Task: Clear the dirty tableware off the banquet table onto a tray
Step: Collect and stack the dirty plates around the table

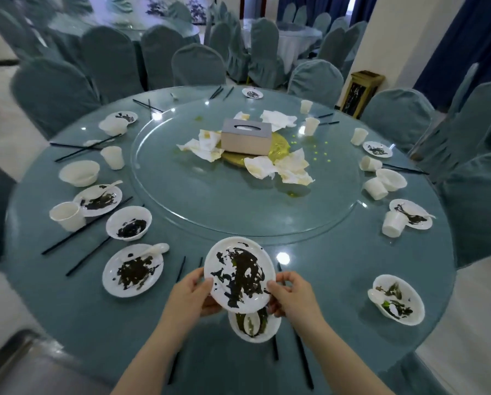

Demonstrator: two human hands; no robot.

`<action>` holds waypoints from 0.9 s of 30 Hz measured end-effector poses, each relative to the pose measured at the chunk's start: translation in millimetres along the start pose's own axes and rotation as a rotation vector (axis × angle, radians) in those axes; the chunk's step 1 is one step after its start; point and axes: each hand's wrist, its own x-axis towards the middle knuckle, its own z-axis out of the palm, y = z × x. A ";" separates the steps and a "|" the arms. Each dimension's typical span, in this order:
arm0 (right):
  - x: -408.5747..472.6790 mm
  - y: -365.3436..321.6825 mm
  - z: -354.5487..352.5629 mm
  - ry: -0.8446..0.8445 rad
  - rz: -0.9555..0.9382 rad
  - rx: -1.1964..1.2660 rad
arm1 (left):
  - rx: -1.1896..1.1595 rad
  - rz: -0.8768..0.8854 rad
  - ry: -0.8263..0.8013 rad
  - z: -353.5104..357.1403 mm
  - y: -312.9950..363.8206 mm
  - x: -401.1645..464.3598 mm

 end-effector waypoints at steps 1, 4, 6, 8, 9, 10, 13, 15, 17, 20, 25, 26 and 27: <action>2.7 -3.4 11.6 -0.023 0.001 -0.018 | -0.037 -0.009 0.030 -11.4 -1.3 -2.6; 8.4 -13.0 49.9 -0.086 -0.013 -0.062 | -0.144 -0.009 0.141 -49.5 -5.5 -13.9; 10.3 -16.2 76.1 -0.147 -0.008 -0.055 | -0.186 0.007 0.248 -76.0 -9.7 -23.5; 13.3 -16.3 101.8 -0.209 0.004 -0.087 | -0.231 0.023 0.361 -102.0 -16.4 -33.0; 16.1 -15.4 114.1 -0.242 0.007 -0.119 | -0.252 0.028 0.410 -114.5 -20.5 -37.4; 18.4 -14.2 126.2 -0.277 0.007 -0.164 | -0.269 0.031 0.454 -126.1 -25.1 -42.1; 25.4 -8.9 161.4 -0.367 -0.019 -0.326 | -0.309 0.031 0.563 -155.5 -38.9 -59.4; 30.3 -4.8 180.0 -0.391 -0.009 -0.383 | -0.328 0.026 0.600 -168.2 -45.8 -71.3; 37.2 -0.9 196.8 -0.401 0.013 -0.429 | -0.363 0.011 0.652 -177.9 -50.6 -81.0; 50.5 2.3 220.8 -0.390 0.073 -0.461 | -0.423 -0.007 0.740 -188.3 -56.5 -91.6; 76.1 1.1 251.9 -0.304 0.183 -0.410 | -0.442 -0.026 0.798 -191.4 -61.9 -104.2; 80.4 0.7 255.7 -0.283 0.210 -0.389 | -0.439 -0.025 0.810 -191.2 -62.1 -105.1; 84.7 0.5 259.0 -0.263 0.233 -0.370 | -0.436 -0.025 0.820 -190.6 -62.2 -105.2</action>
